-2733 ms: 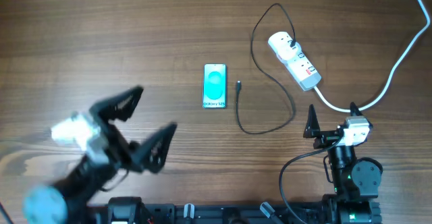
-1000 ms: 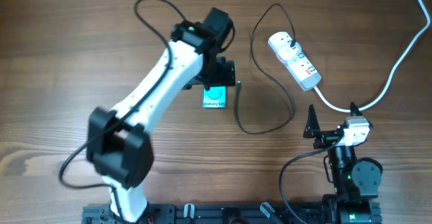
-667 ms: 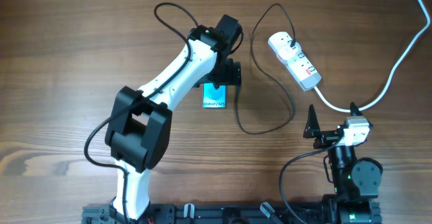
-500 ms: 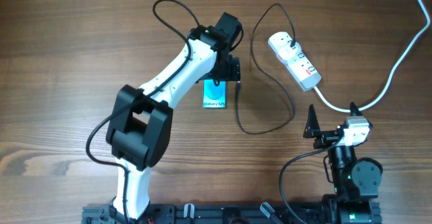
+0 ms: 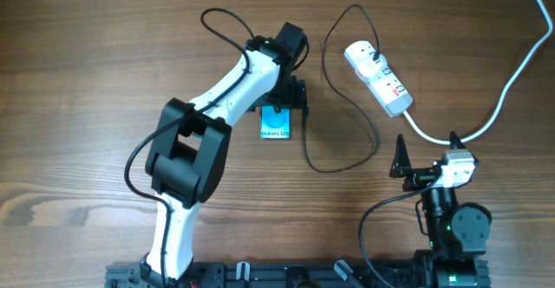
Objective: Plug charger to phone and switch on socket
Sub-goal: 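Move the left gripper over the blue phone on the table, then lower the left gripper and close it on the phone's edges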
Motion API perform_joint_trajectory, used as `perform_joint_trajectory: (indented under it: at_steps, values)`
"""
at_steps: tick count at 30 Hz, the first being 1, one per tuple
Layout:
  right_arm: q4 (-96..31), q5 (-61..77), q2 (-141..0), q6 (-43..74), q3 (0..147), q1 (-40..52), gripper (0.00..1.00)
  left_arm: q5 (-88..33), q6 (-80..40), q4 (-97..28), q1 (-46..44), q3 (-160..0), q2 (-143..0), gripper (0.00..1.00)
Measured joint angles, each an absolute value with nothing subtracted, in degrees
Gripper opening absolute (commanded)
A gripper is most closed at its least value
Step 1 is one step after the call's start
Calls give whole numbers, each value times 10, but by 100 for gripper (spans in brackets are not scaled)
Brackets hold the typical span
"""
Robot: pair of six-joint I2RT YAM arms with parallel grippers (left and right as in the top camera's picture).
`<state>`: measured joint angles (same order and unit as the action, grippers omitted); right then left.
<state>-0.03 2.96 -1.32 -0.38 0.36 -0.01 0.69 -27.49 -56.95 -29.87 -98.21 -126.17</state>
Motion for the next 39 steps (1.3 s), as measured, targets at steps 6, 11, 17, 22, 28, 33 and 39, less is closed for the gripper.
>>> perform_joint_trajectory:
  at_steps: [6,11,17,22,28,33,39]
  values:
    - [0,30,-13,-4,4,0,100,-3,-269,-570,-298,-982,-1274,100]
    - [0,30,-13,-4,4,0,100,2,-267,-572,-297,-987,-1294,100]
    - [0,30,-13,-4,4,0,100,4,-267,-574,-297,-989,-1296,100]
    - [0,30,-13,-4,4,0,100,10,-267,-577,-297,-991,-1297,100]
    - [0,30,-13,-4,4,0,100,21,-267,-581,-297,-994,-1298,100]
    - [-1,30,-13,-4,4,0,100,30,-266,-580,-298,-994,-1298,100]
    - [0,30,-13,-4,4,0,100,36,-265,-578,-298,-995,-1298,100]
